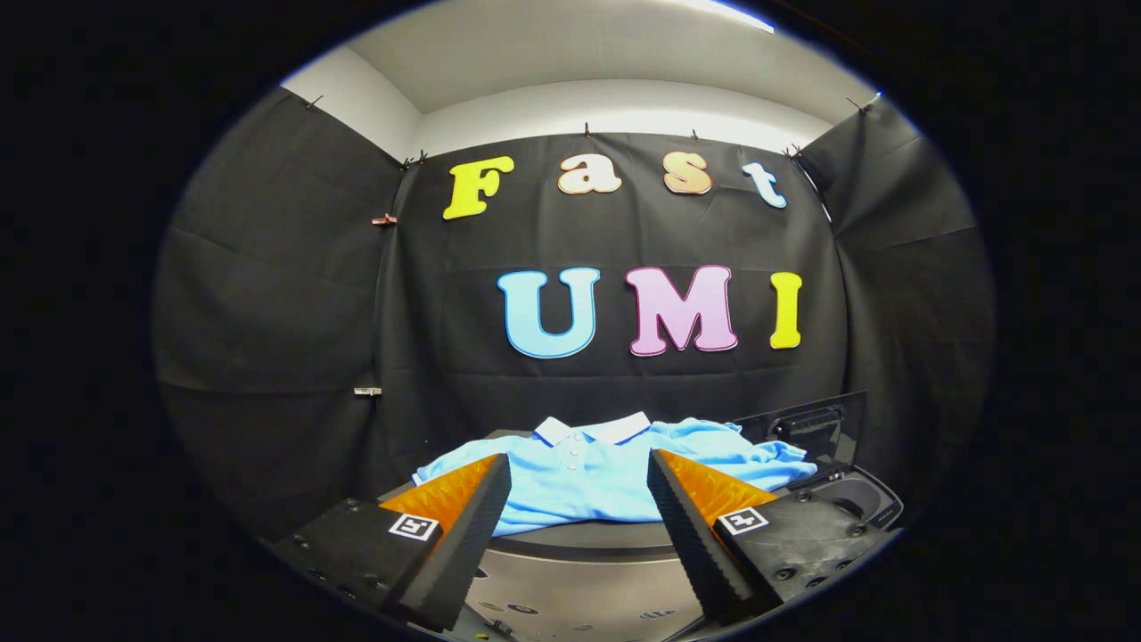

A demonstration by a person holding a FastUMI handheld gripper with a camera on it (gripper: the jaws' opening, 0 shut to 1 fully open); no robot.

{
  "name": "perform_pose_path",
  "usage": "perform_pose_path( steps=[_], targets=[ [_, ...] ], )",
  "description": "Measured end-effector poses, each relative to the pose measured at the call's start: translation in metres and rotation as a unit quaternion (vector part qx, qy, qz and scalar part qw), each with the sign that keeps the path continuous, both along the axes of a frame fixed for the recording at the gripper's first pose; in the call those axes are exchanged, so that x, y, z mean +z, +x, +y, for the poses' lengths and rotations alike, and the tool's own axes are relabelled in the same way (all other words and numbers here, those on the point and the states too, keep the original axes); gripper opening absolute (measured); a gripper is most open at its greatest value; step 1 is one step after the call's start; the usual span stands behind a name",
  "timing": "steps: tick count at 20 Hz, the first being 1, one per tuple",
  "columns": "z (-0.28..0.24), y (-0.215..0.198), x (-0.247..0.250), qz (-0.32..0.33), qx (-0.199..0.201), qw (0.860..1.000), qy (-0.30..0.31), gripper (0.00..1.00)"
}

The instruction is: Put the clothes into the washing machine and then close the washing machine lid.

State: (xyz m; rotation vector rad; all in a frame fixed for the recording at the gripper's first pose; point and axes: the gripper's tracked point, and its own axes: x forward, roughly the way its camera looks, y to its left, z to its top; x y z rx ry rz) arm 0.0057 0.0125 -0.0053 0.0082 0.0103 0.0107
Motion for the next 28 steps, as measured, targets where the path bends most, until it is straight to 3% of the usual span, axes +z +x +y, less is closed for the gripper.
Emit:
perform_pose_path(
  steps=[20,28],
  targets=[
    [-0.009,0.001,0.005,-0.003,-0.006,1.000,0.008,0.98],
    [-0.016,0.048,0.014,0.015,-0.032,0.999,0.008,0.97]
  ],
)
